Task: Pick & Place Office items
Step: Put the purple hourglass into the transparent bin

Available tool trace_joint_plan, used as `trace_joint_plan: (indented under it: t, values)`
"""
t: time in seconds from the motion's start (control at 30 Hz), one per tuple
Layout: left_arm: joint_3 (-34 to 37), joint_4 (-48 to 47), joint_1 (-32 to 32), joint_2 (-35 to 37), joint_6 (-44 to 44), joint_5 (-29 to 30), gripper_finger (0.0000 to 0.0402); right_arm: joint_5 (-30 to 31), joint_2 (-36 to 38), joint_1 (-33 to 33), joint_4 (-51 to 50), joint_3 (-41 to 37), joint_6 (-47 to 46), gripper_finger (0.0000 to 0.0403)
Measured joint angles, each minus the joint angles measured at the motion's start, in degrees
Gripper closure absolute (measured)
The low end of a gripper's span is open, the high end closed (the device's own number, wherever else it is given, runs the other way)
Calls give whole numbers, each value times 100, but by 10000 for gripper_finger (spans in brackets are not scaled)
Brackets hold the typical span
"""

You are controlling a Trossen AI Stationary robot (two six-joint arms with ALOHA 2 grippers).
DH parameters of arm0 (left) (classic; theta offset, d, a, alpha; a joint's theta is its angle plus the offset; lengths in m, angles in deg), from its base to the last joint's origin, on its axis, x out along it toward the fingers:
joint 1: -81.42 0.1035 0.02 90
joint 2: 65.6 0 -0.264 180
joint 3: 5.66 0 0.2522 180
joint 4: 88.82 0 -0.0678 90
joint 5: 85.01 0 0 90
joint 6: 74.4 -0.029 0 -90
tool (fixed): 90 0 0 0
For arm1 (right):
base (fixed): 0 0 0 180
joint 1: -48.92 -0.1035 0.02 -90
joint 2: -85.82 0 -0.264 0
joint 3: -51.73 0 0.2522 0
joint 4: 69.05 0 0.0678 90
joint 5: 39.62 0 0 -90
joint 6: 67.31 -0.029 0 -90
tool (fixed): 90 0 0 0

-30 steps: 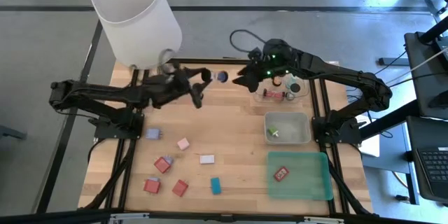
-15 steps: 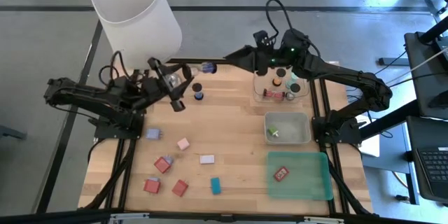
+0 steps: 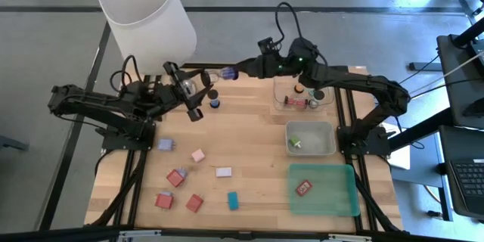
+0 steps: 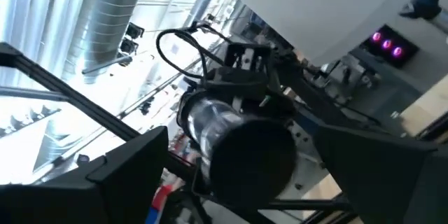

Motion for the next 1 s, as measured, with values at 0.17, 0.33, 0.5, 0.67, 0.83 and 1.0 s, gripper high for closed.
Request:
trace_joint_plan:
  t: [0.17,0.33,0.5,0.67,0.83,1.0]
  values:
    - [0,74,159,0,11,-138,190,-115,-155,10,455,0,-186,40]
    - [-4,91,324,-13,15,-203,190,-203,-191,22,800,0,-161,42]
    - [-4,102,490,-23,175,-469,190,-289,-193,15,803,0,-143,54]
    - [-4,110,610,-45,348,-595,190,-322,-193,20,802,0,-125,77]
    - [-7,125,629,-143,456,-629,190,-419,-193,20,800,0,-123,103]
    - [-7,167,629,-306,595,-831,190,-460,-193,15,802,0,-119,126]
